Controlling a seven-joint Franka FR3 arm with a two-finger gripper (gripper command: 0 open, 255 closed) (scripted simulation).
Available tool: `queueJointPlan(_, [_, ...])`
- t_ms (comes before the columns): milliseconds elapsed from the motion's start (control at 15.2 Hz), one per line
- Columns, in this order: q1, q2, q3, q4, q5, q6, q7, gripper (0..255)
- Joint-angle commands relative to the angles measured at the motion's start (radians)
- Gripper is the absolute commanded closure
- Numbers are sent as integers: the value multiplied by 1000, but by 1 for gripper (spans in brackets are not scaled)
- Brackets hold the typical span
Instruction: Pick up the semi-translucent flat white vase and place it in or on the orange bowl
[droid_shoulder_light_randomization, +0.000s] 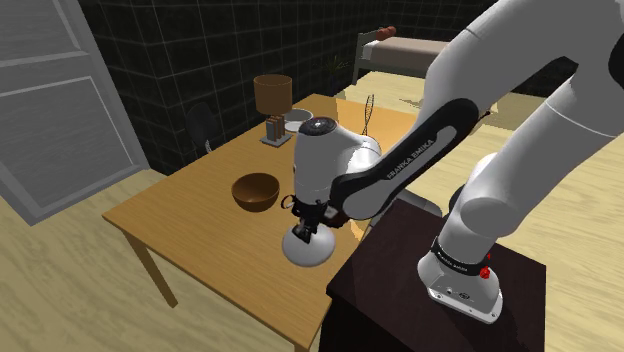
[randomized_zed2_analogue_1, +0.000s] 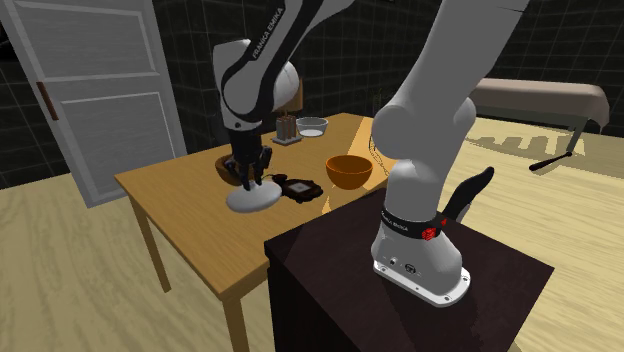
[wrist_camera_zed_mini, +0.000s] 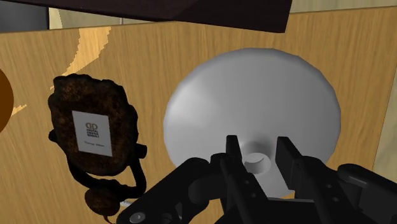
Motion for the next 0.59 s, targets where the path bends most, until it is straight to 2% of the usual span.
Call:
queueJointPlan(0, [14, -32, -11, 7, 22, -36, -17, 255])
queueJointPlan(528, [47, -136, -55, 48, 68, -175, -63, 255])
